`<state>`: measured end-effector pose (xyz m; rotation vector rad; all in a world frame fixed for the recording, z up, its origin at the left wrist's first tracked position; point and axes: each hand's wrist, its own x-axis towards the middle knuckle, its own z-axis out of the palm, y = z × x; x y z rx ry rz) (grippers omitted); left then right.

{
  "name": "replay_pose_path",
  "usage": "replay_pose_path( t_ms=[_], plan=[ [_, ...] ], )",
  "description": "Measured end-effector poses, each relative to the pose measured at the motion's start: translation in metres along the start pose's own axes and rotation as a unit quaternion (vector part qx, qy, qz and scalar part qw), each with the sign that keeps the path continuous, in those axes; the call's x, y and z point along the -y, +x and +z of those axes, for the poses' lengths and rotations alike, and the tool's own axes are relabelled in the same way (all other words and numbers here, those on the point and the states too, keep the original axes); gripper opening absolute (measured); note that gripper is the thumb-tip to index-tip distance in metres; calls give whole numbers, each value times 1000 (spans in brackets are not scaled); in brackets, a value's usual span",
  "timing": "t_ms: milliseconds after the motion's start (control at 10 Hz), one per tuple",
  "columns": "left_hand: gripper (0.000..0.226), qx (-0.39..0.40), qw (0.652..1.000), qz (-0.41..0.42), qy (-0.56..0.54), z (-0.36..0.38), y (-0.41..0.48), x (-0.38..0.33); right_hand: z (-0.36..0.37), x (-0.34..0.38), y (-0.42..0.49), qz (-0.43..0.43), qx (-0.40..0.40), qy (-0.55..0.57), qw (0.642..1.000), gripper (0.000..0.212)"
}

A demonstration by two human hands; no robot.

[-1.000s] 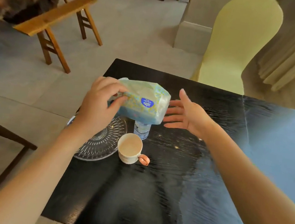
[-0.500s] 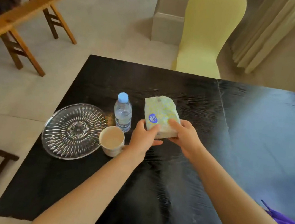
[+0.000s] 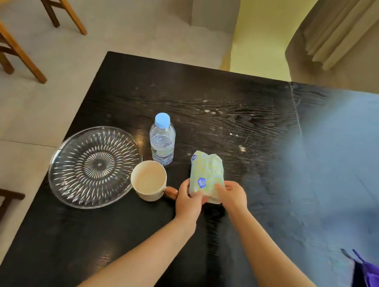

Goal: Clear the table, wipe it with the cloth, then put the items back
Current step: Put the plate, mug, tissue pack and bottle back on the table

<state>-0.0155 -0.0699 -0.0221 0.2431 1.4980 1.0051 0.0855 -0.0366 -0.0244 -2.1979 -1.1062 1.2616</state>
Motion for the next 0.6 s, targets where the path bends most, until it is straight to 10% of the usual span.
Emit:
replay_pose_path(
  t_ms=[300,600],
  plan=[
    [59,-13,961,29,274,-11,11,34,15,-18,-7,20,-68,27,997,9],
    [57,21,960,17,278,-27,5,33,15,-17,-21,15,-77,-8,997,15]
  ],
)
